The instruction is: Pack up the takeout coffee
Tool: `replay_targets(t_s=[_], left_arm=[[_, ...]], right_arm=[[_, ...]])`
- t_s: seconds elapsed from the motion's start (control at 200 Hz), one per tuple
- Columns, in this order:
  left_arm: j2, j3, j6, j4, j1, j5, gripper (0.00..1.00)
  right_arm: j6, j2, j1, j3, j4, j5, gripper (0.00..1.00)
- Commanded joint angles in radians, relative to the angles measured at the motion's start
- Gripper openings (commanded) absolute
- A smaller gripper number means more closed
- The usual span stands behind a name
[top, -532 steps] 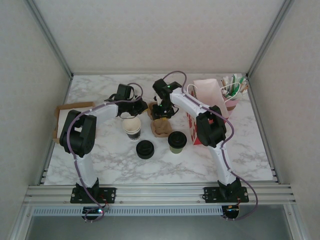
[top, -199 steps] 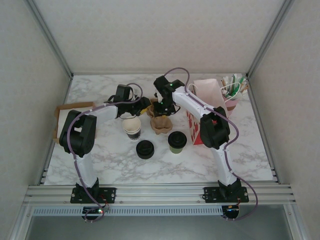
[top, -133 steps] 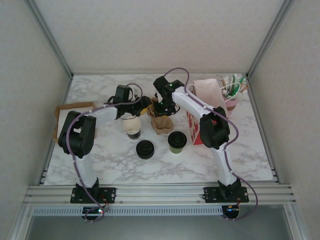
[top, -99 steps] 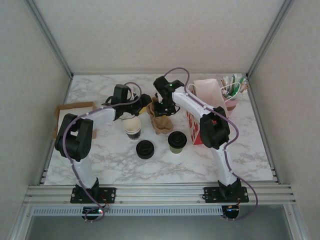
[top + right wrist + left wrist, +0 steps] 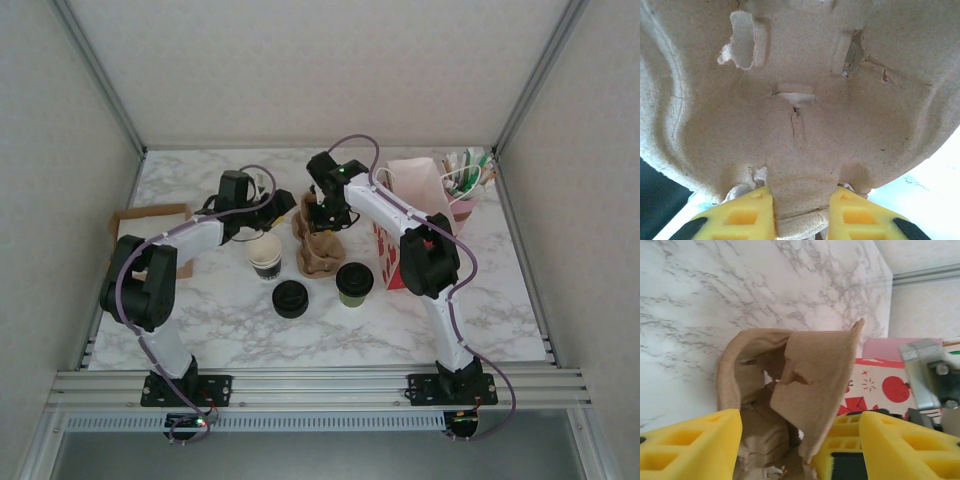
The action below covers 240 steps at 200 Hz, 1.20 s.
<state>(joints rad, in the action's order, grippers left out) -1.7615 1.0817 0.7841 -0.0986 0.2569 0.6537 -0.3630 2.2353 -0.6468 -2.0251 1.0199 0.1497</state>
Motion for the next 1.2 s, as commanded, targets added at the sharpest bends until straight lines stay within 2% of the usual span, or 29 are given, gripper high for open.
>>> replay_targets(t_s=[0.0,0.736,1.197], left_arm=[[0.041,-0.022,-0.047,0.059,-0.007,-0.025,0.59],[0.141,-0.002,-0.055,0.069,-0.026,-0.060,0.60],[0.225,0.019,-0.068,0.123,-0.038,-0.094,0.61]], right_arm=[[-0.018,-0.013,-0.003,-0.015,-0.001,-0.019,0.23],[0.008,-0.213,-0.007,-0.033,0.000,-0.035,0.25],[0.028,-0.384,-0.059,-0.107,0.069,0.099,0.26]])
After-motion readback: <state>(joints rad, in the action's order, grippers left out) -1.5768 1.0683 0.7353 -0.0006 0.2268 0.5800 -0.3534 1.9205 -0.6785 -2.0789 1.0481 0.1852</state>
